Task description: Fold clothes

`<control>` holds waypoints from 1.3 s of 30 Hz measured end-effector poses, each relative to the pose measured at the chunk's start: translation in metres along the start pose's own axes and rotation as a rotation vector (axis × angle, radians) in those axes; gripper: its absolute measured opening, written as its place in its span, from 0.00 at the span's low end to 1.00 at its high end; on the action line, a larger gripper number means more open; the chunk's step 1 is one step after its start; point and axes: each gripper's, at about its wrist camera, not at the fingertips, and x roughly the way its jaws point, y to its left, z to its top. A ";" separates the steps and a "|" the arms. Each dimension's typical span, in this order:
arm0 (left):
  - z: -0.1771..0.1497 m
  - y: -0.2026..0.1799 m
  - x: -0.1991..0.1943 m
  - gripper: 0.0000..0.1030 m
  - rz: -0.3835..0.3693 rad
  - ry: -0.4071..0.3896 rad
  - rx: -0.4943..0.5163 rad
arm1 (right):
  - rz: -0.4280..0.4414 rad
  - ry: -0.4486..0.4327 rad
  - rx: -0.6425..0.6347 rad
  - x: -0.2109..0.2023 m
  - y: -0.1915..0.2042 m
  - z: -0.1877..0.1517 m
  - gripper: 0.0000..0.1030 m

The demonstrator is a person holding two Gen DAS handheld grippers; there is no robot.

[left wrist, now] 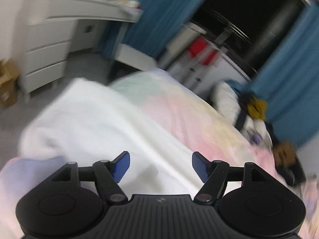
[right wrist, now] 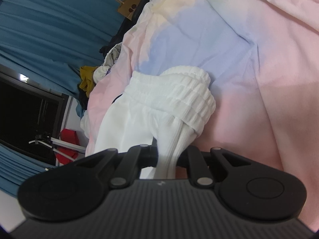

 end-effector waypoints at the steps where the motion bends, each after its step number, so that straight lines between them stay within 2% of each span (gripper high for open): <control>1: -0.007 -0.016 0.011 0.70 -0.015 0.018 0.035 | 0.000 0.000 0.000 0.000 0.000 0.000 0.11; 4: -0.032 -0.057 0.047 0.70 -0.039 0.063 0.157 | 0.001 -0.002 0.001 0.001 0.002 0.000 0.11; 8: -0.066 -0.089 0.093 0.70 -0.030 0.085 0.312 | -0.003 -0.007 -0.010 0.000 0.001 -0.002 0.11; 13: -0.106 -0.094 0.139 0.70 0.036 0.125 0.471 | -0.010 -0.018 -0.044 -0.003 0.006 -0.004 0.11; 18: -0.125 -0.093 0.152 0.73 0.053 0.115 0.585 | -0.029 -0.044 -0.125 -0.006 0.018 -0.008 0.12; 24: -0.119 -0.094 0.149 0.74 0.049 0.117 0.585 | -0.057 -0.116 -0.315 -0.017 0.054 -0.017 0.12; 28: -0.114 -0.093 0.153 0.75 0.052 0.110 0.585 | -0.018 -0.186 -0.387 -0.032 0.084 -0.028 0.12; 33: -0.101 -0.094 0.139 0.74 0.029 0.119 0.502 | 0.035 -0.263 -0.537 -0.053 0.138 -0.051 0.12; 39: -0.076 -0.089 0.105 0.74 -0.026 0.023 0.361 | 0.131 -0.353 -0.839 -0.079 0.209 -0.111 0.12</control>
